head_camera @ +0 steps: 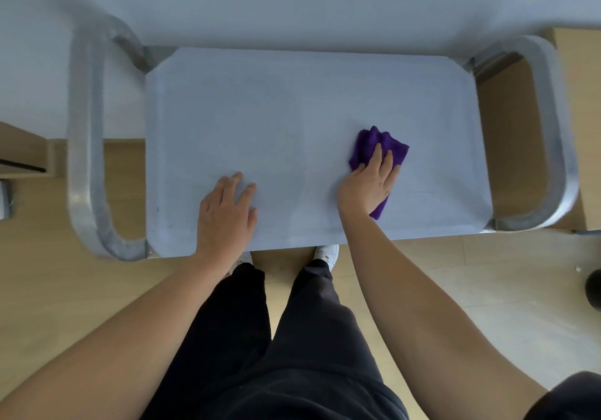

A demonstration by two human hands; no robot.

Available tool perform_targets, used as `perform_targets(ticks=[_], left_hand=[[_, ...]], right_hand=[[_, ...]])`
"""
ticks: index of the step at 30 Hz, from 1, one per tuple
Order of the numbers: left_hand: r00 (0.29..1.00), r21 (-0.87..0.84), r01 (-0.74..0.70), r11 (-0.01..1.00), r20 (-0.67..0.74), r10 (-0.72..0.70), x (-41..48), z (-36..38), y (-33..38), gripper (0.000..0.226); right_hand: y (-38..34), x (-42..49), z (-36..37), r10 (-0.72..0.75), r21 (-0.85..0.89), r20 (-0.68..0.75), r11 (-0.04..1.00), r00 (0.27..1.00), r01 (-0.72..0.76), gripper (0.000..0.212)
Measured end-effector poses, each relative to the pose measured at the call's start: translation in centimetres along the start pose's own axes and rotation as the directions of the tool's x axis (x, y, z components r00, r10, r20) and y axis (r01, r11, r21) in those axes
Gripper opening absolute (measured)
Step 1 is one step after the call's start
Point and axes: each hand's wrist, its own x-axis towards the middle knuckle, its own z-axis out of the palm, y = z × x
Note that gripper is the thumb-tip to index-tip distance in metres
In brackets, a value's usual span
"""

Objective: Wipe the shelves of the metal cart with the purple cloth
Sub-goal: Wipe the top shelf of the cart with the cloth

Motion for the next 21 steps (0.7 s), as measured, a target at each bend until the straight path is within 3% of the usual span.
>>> perform_targets(ticks=[4, 9, 15, 18, 20, 21], left_hand=[[0.999, -0.013, -0.046, 0.999, 0.001, 0.046, 0.1, -0.6, -3.0, 0.045], [0.993, -0.052, -0.108, 0.993, -0.046, 0.106, 0.4, -0.5, -4.9, 0.046], [0.989, -0.196, -0.146, 0.970, 0.004, 0.150, 1.0, -0.9, -6.9, 0.045], [1.000, -0.431, -0.008, 0.902, 0.016, 0.017, 1.3, -2.8, -7.2, 0.037], [0.976, -0.636, 0.194, 0.747, 0.053, -0.209, 1.7, -4.4, -7.0, 0.033], [0.949, -0.704, 0.278, 0.653, 0.096, -0.300, 2.0, -5.3, -6.7, 0.034]], right_hand=[[-5.3, -1.9, 2.8, -0.056, 0.006, 0.039, 0.998, 0.998, 0.056, 0.057], [-11.5, -4.8, 6.3, -0.267, -0.011, 0.138, 0.963, 0.954, 0.271, 0.058], [-14.4, -10.0, 8.9, -0.614, 0.078, 0.278, 0.781, 0.739, 0.619, 0.052], [-13.7, -11.1, 8.4, -0.686, 0.242, 0.351, 0.724, 0.637, 0.646, 0.049], [-13.0, -11.1, 6.7, -0.697, 0.424, 0.363, 0.715, 0.618, 0.556, 0.046], [-12.8, -10.9, 5.7, -0.679, 0.487, 0.356, 0.721, 0.642, 0.492, 0.045]])
